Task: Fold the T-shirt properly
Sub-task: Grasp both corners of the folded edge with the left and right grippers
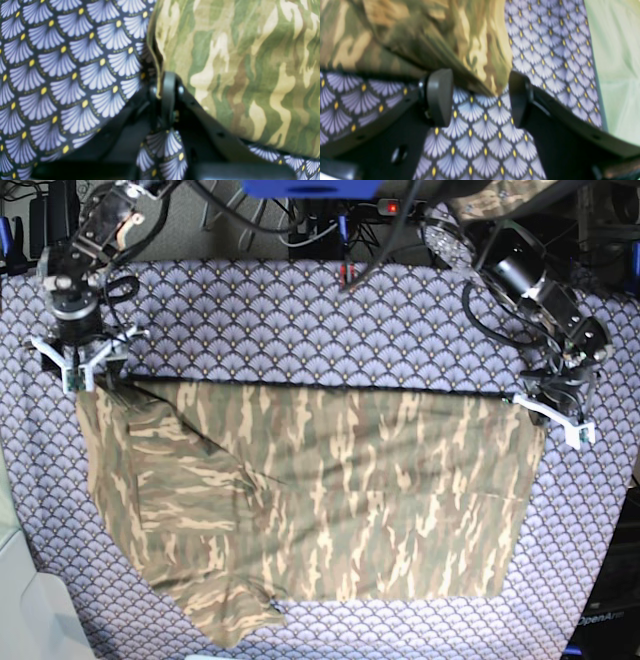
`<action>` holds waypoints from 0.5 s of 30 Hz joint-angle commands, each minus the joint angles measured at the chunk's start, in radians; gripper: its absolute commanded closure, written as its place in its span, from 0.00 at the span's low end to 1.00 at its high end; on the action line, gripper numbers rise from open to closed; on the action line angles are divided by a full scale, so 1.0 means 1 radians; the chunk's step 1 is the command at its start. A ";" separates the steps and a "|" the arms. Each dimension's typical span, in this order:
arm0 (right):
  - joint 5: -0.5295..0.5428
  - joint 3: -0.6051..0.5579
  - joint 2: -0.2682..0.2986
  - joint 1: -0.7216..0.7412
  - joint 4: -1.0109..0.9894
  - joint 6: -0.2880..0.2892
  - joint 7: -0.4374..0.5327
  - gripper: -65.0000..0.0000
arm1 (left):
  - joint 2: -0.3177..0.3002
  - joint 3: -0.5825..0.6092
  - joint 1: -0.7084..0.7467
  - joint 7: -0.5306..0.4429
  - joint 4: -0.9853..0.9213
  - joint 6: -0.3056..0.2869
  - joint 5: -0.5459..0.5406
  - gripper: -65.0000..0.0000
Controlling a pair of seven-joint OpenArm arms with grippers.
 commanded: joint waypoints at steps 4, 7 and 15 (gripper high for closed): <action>-0.066 0.008 0.017 0.056 -0.080 -0.005 0.019 0.44 | -0.012 0.003 -0.018 -0.017 0.017 0.002 0.032 1.00; -0.069 0.010 0.040 0.072 -0.125 -0.005 0.020 0.44 | -0.011 0.003 -0.018 -0.017 0.017 0.002 0.047 1.00; -0.069 0.010 0.073 0.115 -0.151 -0.005 0.019 0.44 | -0.012 0.003 -0.018 -0.017 0.017 0.002 0.047 1.00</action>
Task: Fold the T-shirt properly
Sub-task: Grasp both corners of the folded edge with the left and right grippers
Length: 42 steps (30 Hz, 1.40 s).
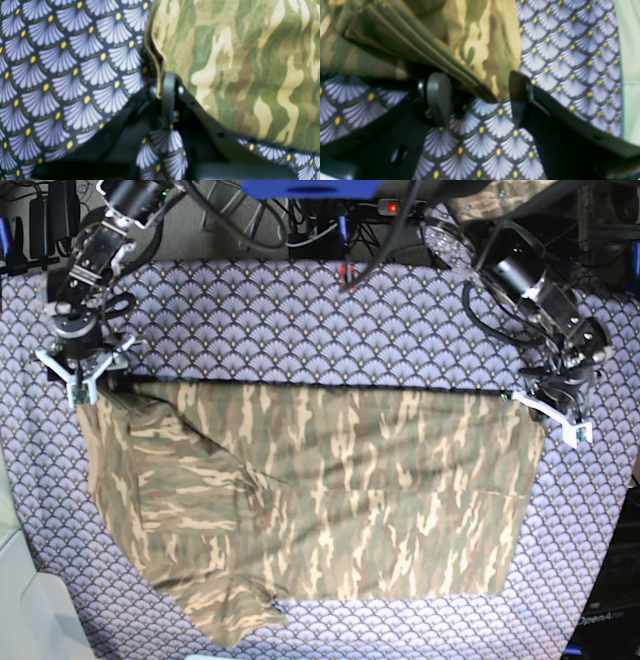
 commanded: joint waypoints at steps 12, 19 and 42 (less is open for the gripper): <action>0.009 0.044 0.105 0.106 -0.145 -0.005 0.023 0.44 | -0.015 0.004 -0.018 -0.017 0.017 0.003 -0.005 1.00; 0.012 0.062 0.120 0.118 -0.166 -0.005 0.023 0.44 | -0.015 0.006 -0.021 -0.017 0.017 0.003 -0.004 1.00; 0.013 0.065 0.050 0.116 -0.168 -0.005 0.020 0.44 | -0.015 0.006 -0.024 -0.017 0.017 0.003 -0.004 1.00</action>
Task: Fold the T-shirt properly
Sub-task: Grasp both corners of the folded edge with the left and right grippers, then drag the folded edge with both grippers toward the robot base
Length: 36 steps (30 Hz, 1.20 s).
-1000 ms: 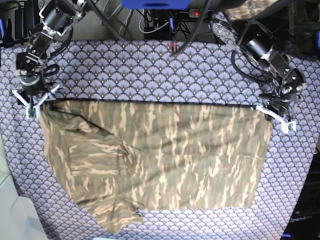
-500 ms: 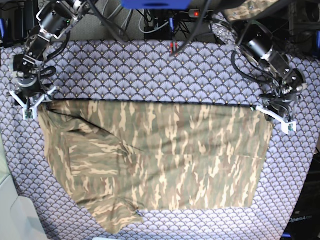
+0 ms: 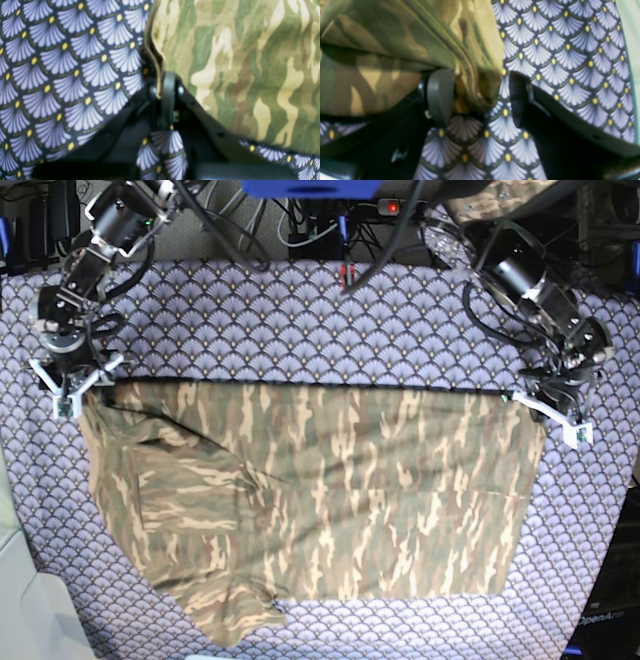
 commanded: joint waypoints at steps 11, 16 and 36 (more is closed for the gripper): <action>-0.002 0.005 0.006 0.029 -0.071 0.007 -0.008 0.44 | -0.012 0.005 -0.020 -0.017 0.017 0.003 -0.004 1.00; -0.002 0.028 0.023 0.034 -0.108 0.007 -0.008 0.45 | -0.012 0.005 -0.020 -0.017 0.017 0.003 -0.004 1.00; -0.002 0.031 0.020 -0.021 0.016 0.007 -0.006 1.00 | -0.019 0.005 -0.003 0.063 0.032 0.003 -0.004 1.00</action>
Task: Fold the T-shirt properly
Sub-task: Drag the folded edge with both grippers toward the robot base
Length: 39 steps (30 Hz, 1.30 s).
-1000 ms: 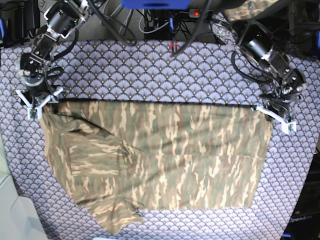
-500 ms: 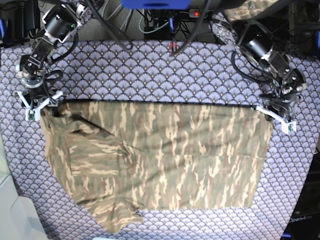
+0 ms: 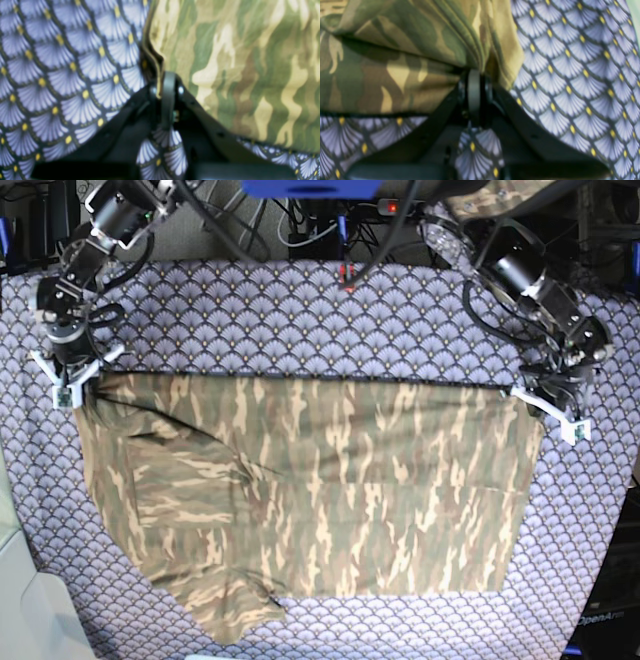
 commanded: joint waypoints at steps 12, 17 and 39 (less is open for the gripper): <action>-0.021 0.059 0.010 -0.044 0.043 -0.012 -0.023 1.00 | -0.056 0.002 0.008 0.046 0.084 0.006 0.008 1.00; -0.023 0.122 -0.026 -0.056 0.108 -0.012 -0.017 1.00 | -0.057 0.003 0.034 0.046 0.089 0.006 0.008 1.00; 0.072 0.133 -0.053 -0.237 0.151 -0.012 0.049 1.00 | 0.007 0.002 0.271 0.046 0.298 0.006 -0.001 1.00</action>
